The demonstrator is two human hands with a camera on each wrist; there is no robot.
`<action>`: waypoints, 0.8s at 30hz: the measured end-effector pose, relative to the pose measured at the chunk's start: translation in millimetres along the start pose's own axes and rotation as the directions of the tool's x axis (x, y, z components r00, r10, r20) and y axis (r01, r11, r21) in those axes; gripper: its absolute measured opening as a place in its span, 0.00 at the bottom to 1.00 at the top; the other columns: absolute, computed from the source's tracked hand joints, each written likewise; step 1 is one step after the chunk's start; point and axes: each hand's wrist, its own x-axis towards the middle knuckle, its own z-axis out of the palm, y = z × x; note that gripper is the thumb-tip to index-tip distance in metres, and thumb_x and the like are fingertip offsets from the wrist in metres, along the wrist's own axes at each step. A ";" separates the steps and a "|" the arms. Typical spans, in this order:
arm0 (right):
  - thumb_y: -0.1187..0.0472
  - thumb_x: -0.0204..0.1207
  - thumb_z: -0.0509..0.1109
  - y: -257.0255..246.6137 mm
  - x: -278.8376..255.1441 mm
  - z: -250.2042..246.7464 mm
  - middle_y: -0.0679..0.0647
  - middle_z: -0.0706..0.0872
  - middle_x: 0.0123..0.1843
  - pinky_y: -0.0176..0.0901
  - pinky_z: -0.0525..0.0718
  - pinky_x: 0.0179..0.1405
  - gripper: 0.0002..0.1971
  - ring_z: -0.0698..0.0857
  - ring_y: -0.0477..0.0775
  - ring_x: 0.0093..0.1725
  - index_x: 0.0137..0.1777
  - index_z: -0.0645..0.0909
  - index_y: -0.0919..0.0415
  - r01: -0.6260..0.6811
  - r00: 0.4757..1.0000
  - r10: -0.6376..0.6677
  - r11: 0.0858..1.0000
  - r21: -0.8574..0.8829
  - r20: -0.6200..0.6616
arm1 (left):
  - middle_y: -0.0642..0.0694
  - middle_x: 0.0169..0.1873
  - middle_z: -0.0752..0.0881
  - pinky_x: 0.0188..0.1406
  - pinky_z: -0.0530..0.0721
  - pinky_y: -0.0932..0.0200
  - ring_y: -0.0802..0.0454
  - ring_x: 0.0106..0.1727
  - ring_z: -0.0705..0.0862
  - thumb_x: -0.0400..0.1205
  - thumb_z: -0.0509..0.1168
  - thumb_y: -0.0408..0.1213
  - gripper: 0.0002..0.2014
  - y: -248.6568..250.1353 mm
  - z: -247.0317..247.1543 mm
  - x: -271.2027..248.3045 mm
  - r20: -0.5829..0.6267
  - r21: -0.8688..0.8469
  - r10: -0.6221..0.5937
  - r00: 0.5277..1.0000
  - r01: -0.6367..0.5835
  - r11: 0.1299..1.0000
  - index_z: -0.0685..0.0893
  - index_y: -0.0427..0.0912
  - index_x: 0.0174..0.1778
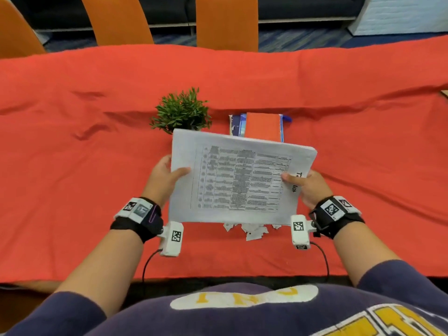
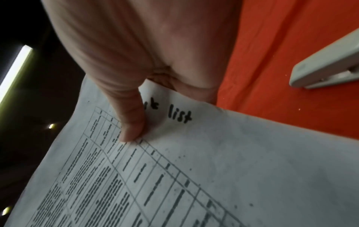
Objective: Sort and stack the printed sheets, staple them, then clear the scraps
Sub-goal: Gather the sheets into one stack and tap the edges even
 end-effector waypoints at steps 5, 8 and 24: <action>0.69 0.68 0.78 27.2 -8.6 -9.6 0.54 0.92 0.51 0.49 0.83 0.56 0.14 0.89 0.53 0.51 0.54 0.88 0.64 0.044 0.995 -0.062 0.976 -0.215 -0.078 | 0.50 0.44 0.88 0.43 0.82 0.60 0.58 0.42 0.86 0.77 0.66 0.21 0.14 -51.8 14.1 -12.2 -0.115 0.091 0.043 0.992 -0.033 0.995 0.83 0.41 0.54; 0.70 0.68 0.78 39.4 -19.4 -11.9 0.45 0.92 0.45 0.39 0.82 0.47 0.13 0.89 0.39 0.42 0.53 0.88 0.62 0.045 0.992 -0.073 0.964 -0.263 -0.100 | 0.44 0.47 0.87 0.44 0.81 0.66 0.62 0.42 0.85 0.76 0.66 0.18 0.17 -76.0 18.8 -25.3 -0.162 0.043 0.041 0.986 -0.035 0.998 0.82 0.38 0.59; 0.66 0.63 0.82 73.1 -18.4 -7.9 0.53 0.91 0.55 0.54 0.83 0.63 0.22 0.88 0.54 0.57 0.58 0.86 0.58 -0.018 0.990 -0.019 0.966 -0.260 -0.141 | 0.48 0.42 0.88 0.35 0.84 0.72 0.68 0.34 0.87 0.72 0.73 0.19 0.16 -98.5 30.8 -33.4 -0.163 -0.104 -0.115 0.980 0.099 0.990 0.85 0.38 0.52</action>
